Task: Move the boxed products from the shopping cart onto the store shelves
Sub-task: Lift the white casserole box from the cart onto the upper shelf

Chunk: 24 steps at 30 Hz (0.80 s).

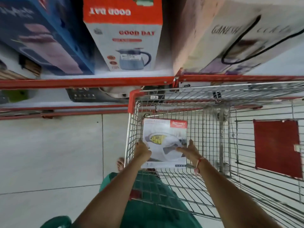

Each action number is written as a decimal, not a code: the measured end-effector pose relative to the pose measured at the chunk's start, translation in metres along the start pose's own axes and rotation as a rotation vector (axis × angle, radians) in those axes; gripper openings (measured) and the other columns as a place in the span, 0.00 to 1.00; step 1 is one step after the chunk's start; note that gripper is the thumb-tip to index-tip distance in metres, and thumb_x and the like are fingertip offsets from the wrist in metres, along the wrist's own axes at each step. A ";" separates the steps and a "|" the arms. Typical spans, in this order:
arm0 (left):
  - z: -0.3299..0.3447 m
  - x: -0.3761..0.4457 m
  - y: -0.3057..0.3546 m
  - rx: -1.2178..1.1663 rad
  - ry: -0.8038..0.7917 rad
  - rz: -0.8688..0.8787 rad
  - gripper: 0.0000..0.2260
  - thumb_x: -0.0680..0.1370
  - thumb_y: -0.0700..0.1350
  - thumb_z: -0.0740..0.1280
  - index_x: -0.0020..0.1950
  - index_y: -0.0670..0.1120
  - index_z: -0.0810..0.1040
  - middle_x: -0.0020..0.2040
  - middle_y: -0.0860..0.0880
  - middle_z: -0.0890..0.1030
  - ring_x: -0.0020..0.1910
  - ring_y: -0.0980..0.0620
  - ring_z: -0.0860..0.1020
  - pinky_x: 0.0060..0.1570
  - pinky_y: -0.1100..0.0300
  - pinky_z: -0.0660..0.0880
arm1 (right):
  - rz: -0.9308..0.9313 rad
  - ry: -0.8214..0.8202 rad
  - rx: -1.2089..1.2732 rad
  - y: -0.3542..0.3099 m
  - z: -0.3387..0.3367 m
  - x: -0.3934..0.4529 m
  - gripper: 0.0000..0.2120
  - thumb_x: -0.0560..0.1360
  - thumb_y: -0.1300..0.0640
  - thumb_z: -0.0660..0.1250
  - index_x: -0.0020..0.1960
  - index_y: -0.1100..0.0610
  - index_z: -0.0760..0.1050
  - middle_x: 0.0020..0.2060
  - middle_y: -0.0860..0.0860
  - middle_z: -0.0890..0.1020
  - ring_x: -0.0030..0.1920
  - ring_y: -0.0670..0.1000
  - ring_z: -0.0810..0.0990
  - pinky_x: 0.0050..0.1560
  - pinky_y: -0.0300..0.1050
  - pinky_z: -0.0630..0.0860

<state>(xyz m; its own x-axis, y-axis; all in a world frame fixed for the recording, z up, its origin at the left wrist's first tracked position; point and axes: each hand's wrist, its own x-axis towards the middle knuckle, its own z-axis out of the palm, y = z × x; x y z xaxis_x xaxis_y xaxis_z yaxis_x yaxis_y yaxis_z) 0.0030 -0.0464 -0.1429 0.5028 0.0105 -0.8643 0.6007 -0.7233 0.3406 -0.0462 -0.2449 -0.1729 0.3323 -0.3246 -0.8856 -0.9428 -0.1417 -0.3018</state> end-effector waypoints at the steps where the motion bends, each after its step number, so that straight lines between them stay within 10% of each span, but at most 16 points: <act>1: 0.001 0.004 -0.001 0.007 -0.021 -0.037 0.23 0.73 0.33 0.65 0.67 0.39 0.64 0.63 0.39 0.74 0.59 0.42 0.75 0.36 0.64 0.73 | 0.025 -0.037 0.053 0.000 0.000 0.005 0.38 0.67 0.59 0.77 0.68 0.63 0.59 0.59 0.56 0.75 0.59 0.61 0.77 0.42 0.47 0.80; 6: 0.000 0.006 -0.001 -0.014 -0.063 -0.108 0.23 0.72 0.33 0.66 0.66 0.40 0.65 0.63 0.41 0.75 0.57 0.44 0.76 0.42 0.59 0.75 | -0.007 -0.044 0.047 0.015 0.001 0.033 0.32 0.54 0.50 0.82 0.54 0.57 0.76 0.50 0.58 0.83 0.48 0.57 0.83 0.49 0.57 0.83; 10: -0.019 -0.021 0.005 -0.153 -0.062 -0.013 0.23 0.72 0.34 0.68 0.64 0.39 0.64 0.62 0.42 0.75 0.51 0.47 0.74 0.42 0.57 0.74 | -0.098 0.090 0.070 0.000 -0.013 -0.008 0.48 0.38 0.40 0.82 0.54 0.57 0.75 0.48 0.55 0.82 0.46 0.57 0.83 0.42 0.55 0.84; 15: -0.067 -0.094 0.010 -0.300 -0.069 0.231 0.22 0.73 0.37 0.70 0.61 0.43 0.61 0.55 0.47 0.76 0.55 0.49 0.77 0.44 0.64 0.73 | -0.253 0.198 0.180 -0.023 -0.043 -0.107 0.25 0.63 0.64 0.78 0.55 0.57 0.71 0.49 0.56 0.82 0.45 0.56 0.84 0.43 0.59 0.84; 24: -0.158 -0.180 0.006 -0.253 0.190 0.520 0.24 0.67 0.43 0.76 0.59 0.49 0.69 0.55 0.52 0.80 0.54 0.50 0.80 0.57 0.48 0.77 | -0.709 0.326 0.158 -0.087 -0.059 -0.239 0.16 0.71 0.66 0.71 0.53 0.53 0.70 0.51 0.50 0.81 0.48 0.49 0.80 0.48 0.45 0.76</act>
<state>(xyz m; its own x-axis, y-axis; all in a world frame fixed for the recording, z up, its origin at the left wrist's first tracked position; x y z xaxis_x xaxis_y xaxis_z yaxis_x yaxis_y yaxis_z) 0.0142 0.0564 0.0732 0.8582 -0.1605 -0.4876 0.3637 -0.4803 0.7982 -0.0418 -0.2099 0.0858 0.8231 -0.4675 -0.3226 -0.4878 -0.2910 -0.8230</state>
